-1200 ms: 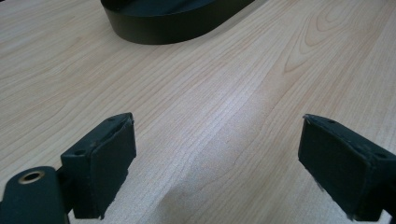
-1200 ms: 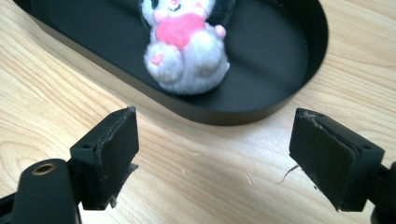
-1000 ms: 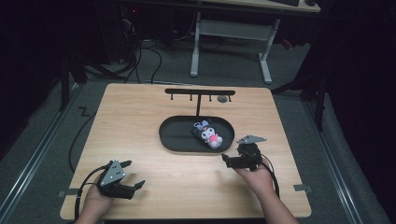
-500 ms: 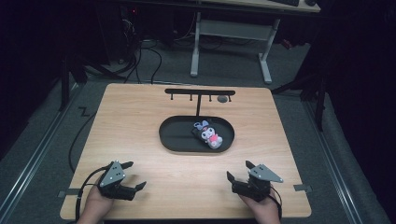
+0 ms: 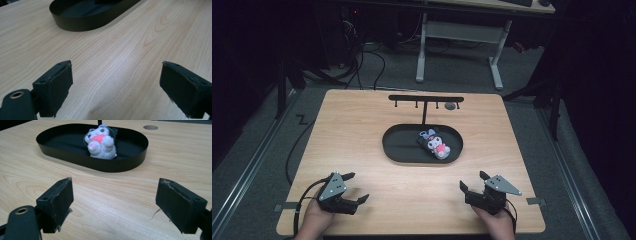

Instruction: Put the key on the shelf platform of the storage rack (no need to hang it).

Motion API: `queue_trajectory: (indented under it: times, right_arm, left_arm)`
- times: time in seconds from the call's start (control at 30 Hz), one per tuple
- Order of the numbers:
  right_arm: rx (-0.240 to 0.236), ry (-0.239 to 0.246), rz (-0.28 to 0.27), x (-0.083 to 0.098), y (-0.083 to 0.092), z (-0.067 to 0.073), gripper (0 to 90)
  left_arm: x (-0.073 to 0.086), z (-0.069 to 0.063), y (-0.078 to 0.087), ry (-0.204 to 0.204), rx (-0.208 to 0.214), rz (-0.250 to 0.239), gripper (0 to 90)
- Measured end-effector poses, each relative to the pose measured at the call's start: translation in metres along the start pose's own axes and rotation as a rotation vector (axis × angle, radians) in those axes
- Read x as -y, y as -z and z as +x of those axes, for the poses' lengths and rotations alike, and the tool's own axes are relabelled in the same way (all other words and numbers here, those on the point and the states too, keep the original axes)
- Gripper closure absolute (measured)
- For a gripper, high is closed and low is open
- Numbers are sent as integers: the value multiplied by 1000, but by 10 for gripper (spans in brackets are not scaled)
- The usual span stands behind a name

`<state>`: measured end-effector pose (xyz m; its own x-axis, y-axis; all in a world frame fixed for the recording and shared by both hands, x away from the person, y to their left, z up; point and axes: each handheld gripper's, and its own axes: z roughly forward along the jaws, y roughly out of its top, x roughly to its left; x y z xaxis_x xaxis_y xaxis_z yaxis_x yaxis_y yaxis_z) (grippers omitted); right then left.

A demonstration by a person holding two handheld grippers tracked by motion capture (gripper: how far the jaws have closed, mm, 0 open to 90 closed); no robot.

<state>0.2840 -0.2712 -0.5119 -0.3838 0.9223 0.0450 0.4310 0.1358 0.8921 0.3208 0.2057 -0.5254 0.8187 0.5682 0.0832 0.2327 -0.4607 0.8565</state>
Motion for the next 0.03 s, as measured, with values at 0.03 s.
queue_trajectory:
  times: [0.03]
  right_arm:
    - [0,-4,9,-1,-1,1,149]
  left_arm:
    - [0,0,0,0,0,0,117]
